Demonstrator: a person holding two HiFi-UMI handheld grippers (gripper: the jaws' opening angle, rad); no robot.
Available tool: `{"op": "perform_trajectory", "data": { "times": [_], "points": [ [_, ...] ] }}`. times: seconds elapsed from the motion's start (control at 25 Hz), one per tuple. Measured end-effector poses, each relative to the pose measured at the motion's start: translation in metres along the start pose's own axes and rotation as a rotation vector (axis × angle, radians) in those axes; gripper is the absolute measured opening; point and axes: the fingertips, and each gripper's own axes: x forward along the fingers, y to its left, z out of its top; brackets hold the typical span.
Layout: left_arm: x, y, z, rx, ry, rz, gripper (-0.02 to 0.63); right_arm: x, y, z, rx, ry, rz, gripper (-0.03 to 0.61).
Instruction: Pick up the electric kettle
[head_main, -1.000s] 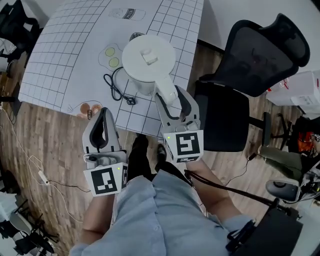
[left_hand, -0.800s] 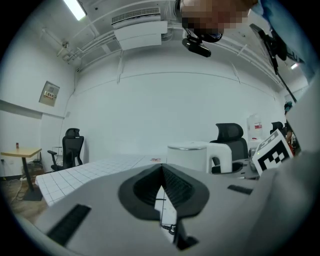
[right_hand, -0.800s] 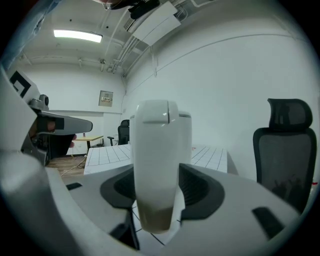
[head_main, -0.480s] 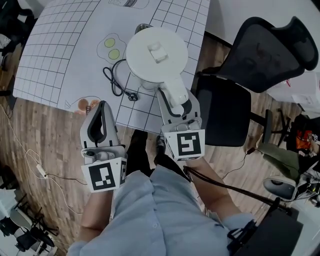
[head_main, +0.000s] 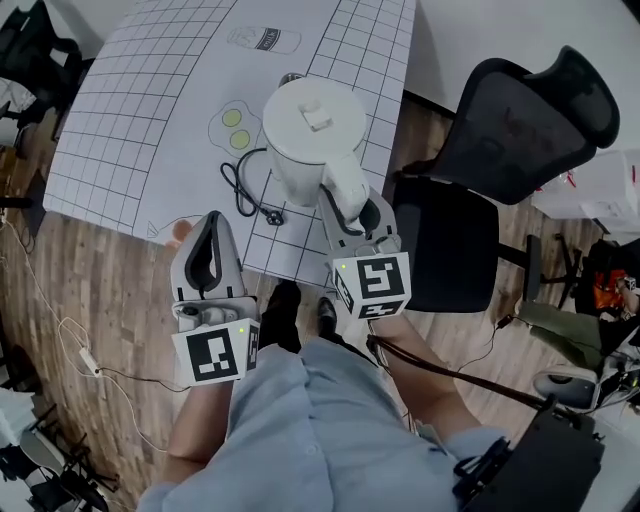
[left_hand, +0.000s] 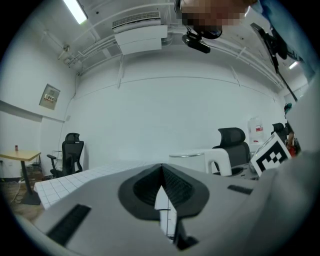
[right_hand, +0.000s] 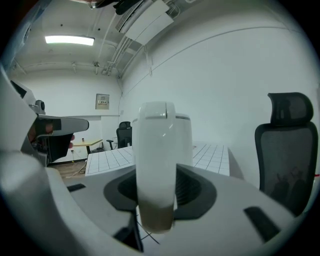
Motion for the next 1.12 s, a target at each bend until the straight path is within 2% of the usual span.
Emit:
{"op": "perform_trajectory", "data": {
  "times": [0.28, 0.48, 0.72, 1.12],
  "points": [
    [0.009, 0.007, 0.012, -0.003, -0.029, -0.001, 0.0, 0.014, -0.006, 0.024, 0.017, -0.045, 0.012, 0.128],
    [0.02, 0.007, 0.011, -0.014, -0.03, -0.007, 0.0, 0.026, -0.01, 0.048, 0.016, -0.11, 0.03, 0.087],
    [0.029, 0.012, 0.013, -0.02, -0.036, -0.005, 0.0, 0.034, -0.017, 0.061, 0.045, -0.143, 0.043, 0.084],
    [0.042, 0.031, 0.019, -0.042, -0.048, 0.014, 0.0, 0.059, -0.016, 0.122, 0.013, -0.246, 0.07, 0.084]
  ]
}}
